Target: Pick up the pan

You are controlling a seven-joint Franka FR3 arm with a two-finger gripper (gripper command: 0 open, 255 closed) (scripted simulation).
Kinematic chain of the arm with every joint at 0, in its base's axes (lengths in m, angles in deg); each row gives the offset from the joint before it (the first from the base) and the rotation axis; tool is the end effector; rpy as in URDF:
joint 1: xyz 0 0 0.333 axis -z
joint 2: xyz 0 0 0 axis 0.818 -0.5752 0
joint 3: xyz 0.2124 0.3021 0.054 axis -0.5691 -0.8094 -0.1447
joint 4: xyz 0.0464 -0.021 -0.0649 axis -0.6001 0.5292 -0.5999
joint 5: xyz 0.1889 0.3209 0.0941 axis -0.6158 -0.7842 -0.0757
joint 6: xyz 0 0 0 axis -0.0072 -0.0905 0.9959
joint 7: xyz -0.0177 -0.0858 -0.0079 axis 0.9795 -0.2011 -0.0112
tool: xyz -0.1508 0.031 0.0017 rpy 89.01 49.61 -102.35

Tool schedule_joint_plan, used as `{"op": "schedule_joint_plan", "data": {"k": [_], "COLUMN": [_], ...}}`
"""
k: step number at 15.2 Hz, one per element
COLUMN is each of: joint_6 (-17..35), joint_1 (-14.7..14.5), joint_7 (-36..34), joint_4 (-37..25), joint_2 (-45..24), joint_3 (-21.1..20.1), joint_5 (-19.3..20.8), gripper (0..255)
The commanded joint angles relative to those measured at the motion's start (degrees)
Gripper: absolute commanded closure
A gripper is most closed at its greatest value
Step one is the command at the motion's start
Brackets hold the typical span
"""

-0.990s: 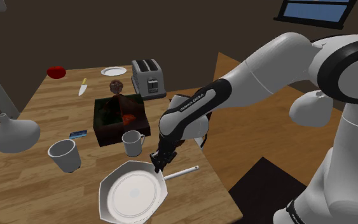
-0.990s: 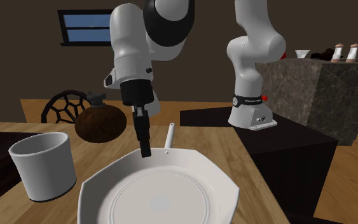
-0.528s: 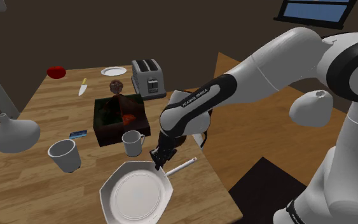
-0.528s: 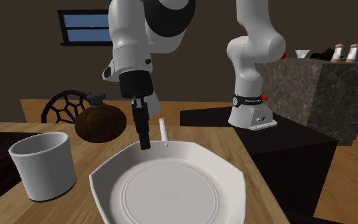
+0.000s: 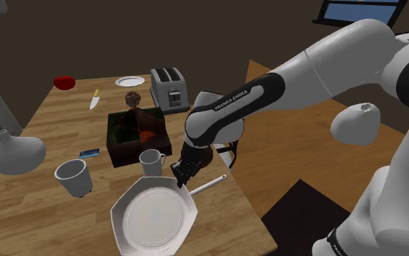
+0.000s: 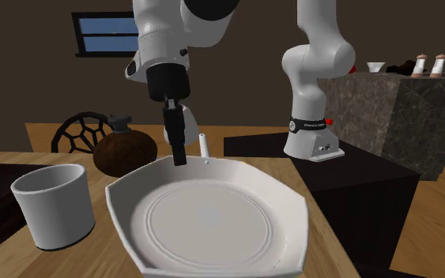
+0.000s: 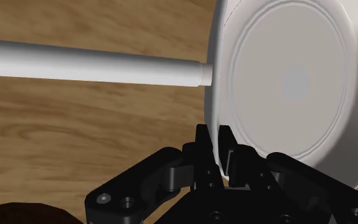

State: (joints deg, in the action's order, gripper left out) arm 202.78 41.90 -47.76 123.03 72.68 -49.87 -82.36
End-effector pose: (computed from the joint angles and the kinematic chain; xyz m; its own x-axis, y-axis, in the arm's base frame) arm 0.4922 0.2540 0.3263 0.9969 -0.0245 -0.0747 -0.0518 -0.9195 -0.3898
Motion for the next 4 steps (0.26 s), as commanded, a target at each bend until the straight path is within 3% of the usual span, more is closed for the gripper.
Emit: {"op": "schedule_joint_plan", "data": {"k": [1,4], "joint_6": [-1.4,-2.2], "joint_1": [0.0,0.0], "joint_7": [-1.0,-1.4], "joint_4": [-0.5,-0.6], "joint_2": [1.2,1.8], "joint_3": [0.1,0.2], "joint_5": [0.6,0.8], "gripper": [255,255]}}
